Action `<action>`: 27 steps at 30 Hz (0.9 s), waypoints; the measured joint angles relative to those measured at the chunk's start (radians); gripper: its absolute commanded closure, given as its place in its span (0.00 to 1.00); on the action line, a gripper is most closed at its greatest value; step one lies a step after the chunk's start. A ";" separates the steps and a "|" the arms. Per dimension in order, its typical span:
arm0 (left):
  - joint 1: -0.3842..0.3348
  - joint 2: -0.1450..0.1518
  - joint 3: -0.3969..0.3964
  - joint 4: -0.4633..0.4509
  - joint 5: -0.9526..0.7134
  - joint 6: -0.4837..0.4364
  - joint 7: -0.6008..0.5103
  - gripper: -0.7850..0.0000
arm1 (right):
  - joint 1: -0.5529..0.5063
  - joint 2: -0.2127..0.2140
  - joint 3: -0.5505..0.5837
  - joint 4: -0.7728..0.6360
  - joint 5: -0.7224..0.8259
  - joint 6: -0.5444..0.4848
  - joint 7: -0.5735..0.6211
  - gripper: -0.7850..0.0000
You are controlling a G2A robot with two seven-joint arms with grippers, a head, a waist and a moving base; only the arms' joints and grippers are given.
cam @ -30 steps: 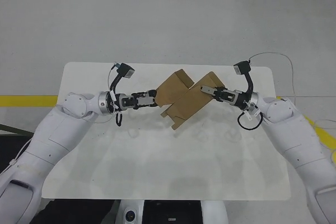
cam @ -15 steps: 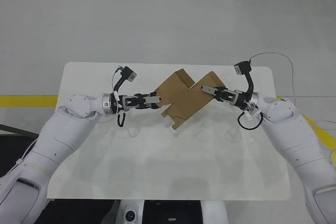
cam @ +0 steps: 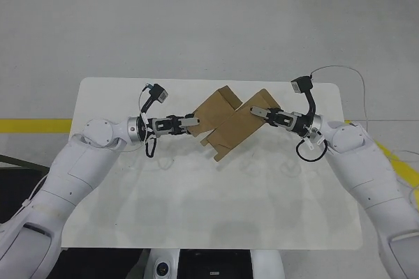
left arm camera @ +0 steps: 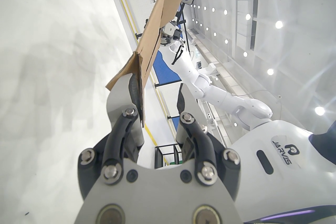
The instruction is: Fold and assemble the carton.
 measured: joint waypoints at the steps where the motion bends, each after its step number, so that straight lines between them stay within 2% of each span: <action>1: 0.000 -0.002 0.000 0.001 0.003 0.003 0.001 0.63 | 0.000 -0.001 0.001 0.000 0.000 0.000 0.001 1.00; 7: -0.004 -0.015 0.002 0.011 0.033 0.025 0.006 0.73 | -0.002 -0.005 0.008 0.001 -0.003 -0.002 0.005 1.00; 8: -0.005 -0.018 0.002 0.013 0.038 0.028 0.007 0.77 | -0.003 -0.006 0.009 0.001 -0.005 -0.002 0.005 1.00; 11: -0.006 -0.023 0.000 0.020 0.047 0.034 0.008 1.00 | -0.005 -0.008 0.013 0.001 -0.006 0.001 0.006 1.00; 18: -0.011 -0.035 -0.007 0.027 0.060 0.042 -0.003 1.00 | -0.009 -0.012 0.020 0.001 -0.007 0.002 0.012 0.99; 20: -0.011 -0.038 -0.010 0.027 0.064 0.042 -0.008 1.00 | -0.011 -0.014 0.023 0.003 -0.007 0.001 0.013 0.51; 21: -0.012 -0.039 -0.012 0.028 0.067 0.042 -0.010 1.00 | -0.012 -0.014 0.024 0.003 -0.006 0.002 0.015 0.00; 27: -0.027 -0.038 -0.033 0.023 0.106 0.035 -0.071 1.00 | -0.018 -0.003 0.059 0.017 -0.006 0.002 0.060 0.00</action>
